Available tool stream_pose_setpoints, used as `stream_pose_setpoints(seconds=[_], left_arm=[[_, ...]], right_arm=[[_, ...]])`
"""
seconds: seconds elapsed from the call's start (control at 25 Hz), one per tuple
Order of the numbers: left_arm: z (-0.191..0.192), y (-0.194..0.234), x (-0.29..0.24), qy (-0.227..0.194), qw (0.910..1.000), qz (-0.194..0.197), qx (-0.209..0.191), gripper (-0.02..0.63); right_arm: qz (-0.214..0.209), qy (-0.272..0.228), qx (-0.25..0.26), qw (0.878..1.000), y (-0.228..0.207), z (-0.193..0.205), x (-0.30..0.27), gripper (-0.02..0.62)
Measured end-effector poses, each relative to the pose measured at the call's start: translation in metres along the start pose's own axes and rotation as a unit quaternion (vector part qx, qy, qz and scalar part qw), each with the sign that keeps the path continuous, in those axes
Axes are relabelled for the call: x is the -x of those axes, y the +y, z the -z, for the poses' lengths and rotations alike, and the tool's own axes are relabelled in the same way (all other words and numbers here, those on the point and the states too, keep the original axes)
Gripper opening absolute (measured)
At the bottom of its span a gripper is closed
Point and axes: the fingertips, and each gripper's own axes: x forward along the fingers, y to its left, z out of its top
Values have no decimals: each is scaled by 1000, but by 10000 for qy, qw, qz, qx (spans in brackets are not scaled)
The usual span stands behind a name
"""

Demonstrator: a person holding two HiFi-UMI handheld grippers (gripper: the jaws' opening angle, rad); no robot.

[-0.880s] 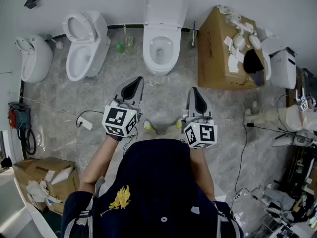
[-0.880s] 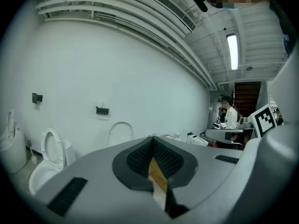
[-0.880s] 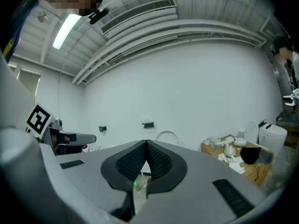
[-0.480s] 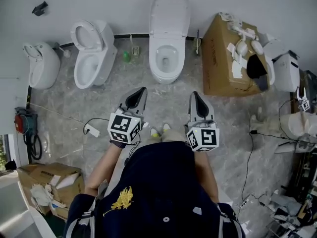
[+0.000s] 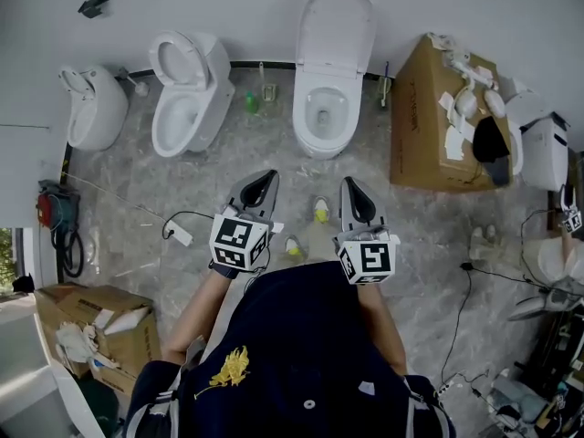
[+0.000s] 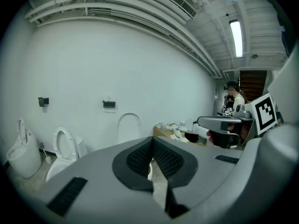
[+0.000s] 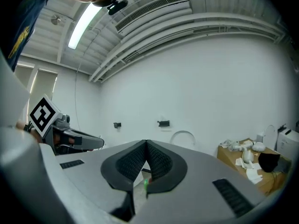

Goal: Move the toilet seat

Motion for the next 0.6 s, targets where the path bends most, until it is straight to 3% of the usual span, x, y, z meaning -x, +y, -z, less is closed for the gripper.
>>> stream_pose_setpoints(seconds=[0.24, 0.6], left_arm=[[-8, 23, -53, -3, 9999, -170, 13, 15], [-62, 71, -189, -282, 9982, -525, 35, 15]], right_arm=[[132, -77, -19, 9999, -55, 0, -50, 25], [-13, -239, -9, 9997, -164, -27, -168, 25]])
